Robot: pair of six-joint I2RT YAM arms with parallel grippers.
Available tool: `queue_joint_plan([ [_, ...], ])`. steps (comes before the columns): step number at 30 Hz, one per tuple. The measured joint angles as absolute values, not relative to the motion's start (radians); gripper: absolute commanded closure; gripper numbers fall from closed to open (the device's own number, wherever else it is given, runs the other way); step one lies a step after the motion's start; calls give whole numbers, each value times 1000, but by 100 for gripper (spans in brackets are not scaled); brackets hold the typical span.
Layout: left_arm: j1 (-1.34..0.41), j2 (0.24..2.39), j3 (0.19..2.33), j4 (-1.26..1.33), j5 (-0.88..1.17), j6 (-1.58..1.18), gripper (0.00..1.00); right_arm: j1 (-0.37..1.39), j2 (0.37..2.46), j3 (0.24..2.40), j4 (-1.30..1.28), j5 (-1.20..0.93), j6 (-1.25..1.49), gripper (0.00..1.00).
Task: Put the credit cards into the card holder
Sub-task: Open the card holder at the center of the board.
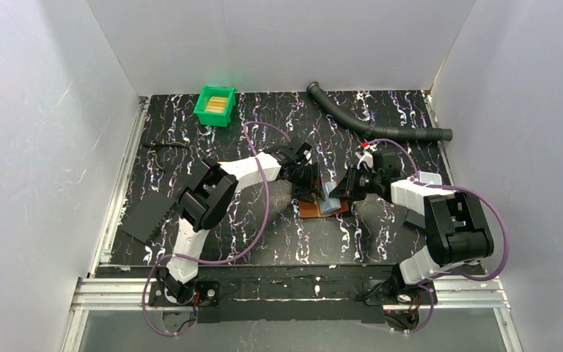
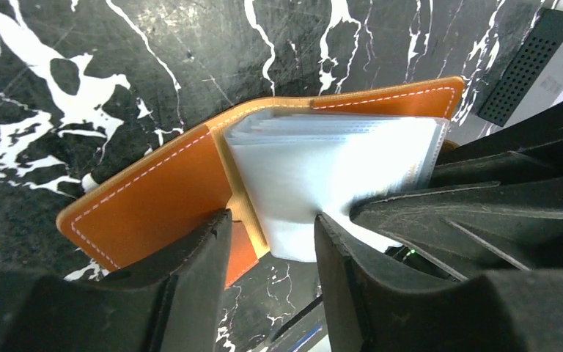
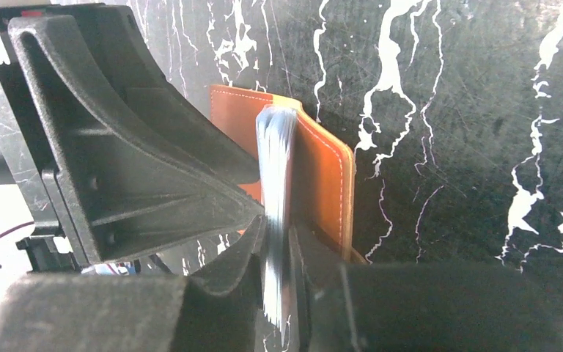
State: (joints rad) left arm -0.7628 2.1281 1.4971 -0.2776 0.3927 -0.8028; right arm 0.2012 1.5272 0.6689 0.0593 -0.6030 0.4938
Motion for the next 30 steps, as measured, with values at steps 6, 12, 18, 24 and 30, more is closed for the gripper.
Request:
queue_joint_plan([
  [6,-766,2134,1502,-296,387,-801,64,190,1516,661,55,-636,499,55],
  [12,-766,2136,1502,-296,387,-800,65,159,1469,658,45,-660,490,54],
  [18,-764,2136,1499,-292,389,-801,65,130,1448,650,38,-674,486,73],
  [24,-761,2136,1495,-285,400,-801,64,126,1462,633,54,-698,486,74],
  [30,-759,2128,1478,-258,415,-800,57,126,1480,633,62,-717,479,98],
])
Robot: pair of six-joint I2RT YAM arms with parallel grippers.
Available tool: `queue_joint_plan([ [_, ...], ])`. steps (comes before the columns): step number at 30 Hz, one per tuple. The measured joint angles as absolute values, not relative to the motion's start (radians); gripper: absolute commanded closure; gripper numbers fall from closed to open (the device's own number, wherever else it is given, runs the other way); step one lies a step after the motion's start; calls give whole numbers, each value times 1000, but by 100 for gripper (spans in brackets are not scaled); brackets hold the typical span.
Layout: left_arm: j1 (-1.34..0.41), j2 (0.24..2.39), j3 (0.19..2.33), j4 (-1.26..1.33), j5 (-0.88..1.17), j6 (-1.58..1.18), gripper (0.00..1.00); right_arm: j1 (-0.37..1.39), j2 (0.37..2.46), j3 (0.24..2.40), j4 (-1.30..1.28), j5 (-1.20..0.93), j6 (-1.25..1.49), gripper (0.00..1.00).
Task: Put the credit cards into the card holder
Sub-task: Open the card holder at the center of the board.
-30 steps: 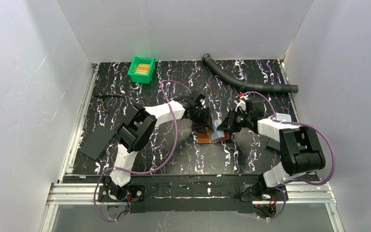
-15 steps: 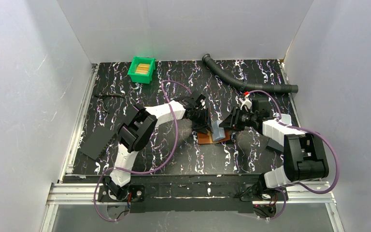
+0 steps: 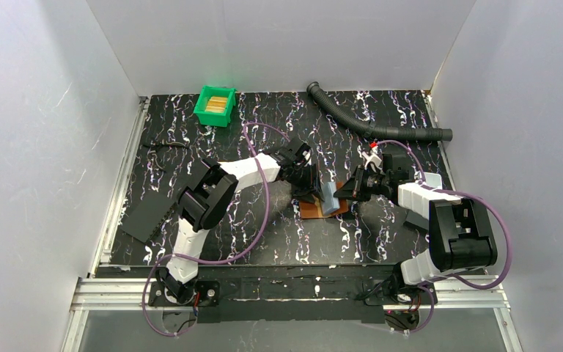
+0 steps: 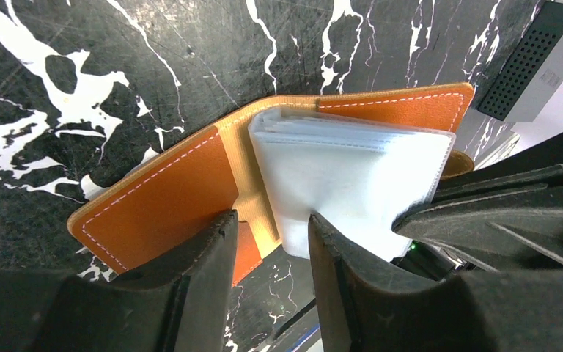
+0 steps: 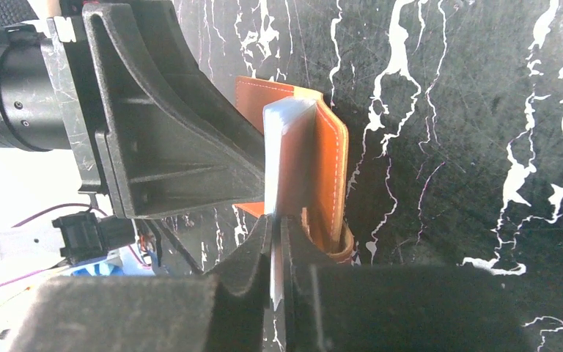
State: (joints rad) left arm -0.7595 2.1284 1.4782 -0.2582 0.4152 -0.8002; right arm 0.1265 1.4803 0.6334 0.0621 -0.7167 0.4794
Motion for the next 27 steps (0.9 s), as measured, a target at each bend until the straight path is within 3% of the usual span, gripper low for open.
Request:
queue_joint_plan([
  [1,-759,2126,1474,-250,421,-800,55,126,1480,633,63,-718,477,98],
  [4,-758,2108,1441,-211,439,-801,52,126,1480,633,63,-724,473,84],
  [9,-752,2092,1409,-178,460,-803,52,126,1480,632,63,-738,471,84],
  [15,-747,2091,1399,-162,474,-804,52,126,1480,632,63,-746,470,74],
  [23,-743,2090,1393,-155,484,-804,52,126,1464,632,60,-754,465,72],
  [27,-741,2090,1389,-148,488,-804,52,126,1460,632,59,-756,462,76],
])
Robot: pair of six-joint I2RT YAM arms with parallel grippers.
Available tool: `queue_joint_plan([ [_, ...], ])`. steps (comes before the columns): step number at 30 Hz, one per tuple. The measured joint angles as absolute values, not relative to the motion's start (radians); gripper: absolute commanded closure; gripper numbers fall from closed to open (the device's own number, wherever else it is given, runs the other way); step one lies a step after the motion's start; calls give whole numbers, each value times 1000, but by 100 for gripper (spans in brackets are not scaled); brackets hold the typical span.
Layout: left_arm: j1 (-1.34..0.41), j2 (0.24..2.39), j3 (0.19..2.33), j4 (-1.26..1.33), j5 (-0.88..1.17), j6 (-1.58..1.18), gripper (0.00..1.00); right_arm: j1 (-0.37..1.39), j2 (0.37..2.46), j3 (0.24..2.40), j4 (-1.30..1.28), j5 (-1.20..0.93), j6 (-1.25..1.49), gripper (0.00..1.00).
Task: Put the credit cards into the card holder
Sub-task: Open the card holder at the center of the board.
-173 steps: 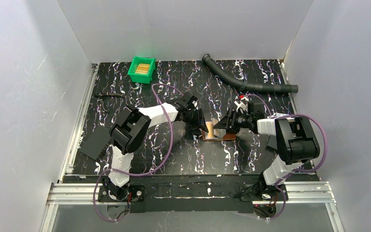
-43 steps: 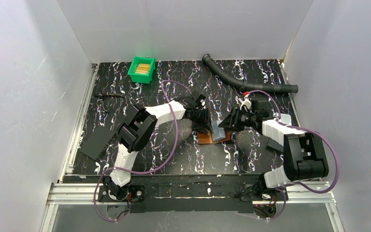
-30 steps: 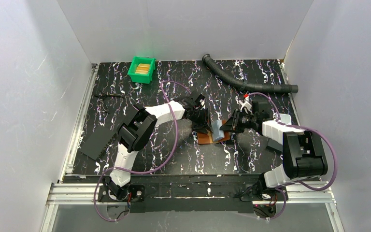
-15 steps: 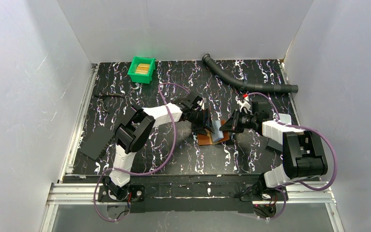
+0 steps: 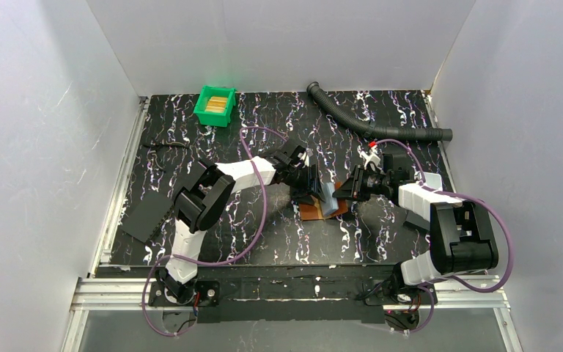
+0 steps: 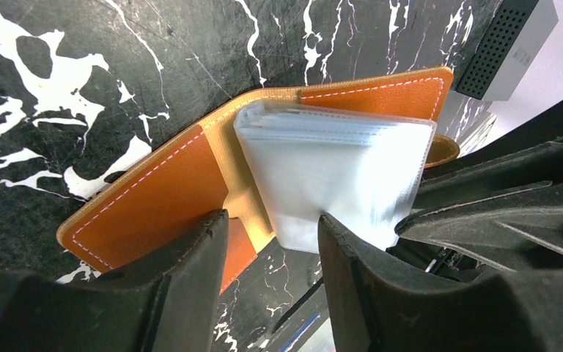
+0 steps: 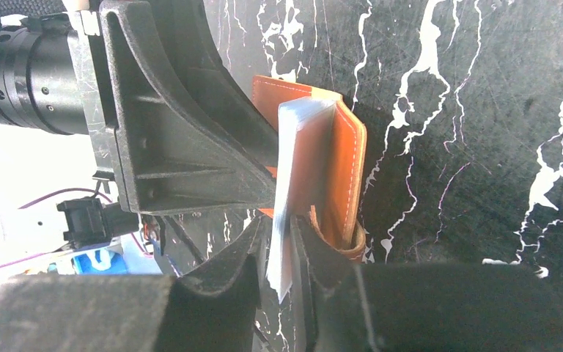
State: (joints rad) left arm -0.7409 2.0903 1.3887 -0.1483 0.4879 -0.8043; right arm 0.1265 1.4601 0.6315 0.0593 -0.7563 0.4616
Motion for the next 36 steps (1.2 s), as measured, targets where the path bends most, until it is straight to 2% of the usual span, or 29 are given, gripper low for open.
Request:
queue_joint_plan([
  [8,-738,2090,1382,-135,501,-809,52,126,1461,631,59,-756,442,81],
  [16,-737,2089,1382,-134,504,-812,52,126,1464,631,60,-756,439,77],
  [24,-737,2089,1380,-131,506,-814,52,127,1472,631,60,-755,435,85],
  [28,-737,2089,1379,-127,506,-816,51,131,1475,631,59,-754,431,96],
  [30,-737,2087,1375,-127,508,-816,51,135,1475,631,58,-751,425,99],
  [36,-734,2078,1367,-134,507,-810,48,151,1468,647,13,-705,398,99],
])
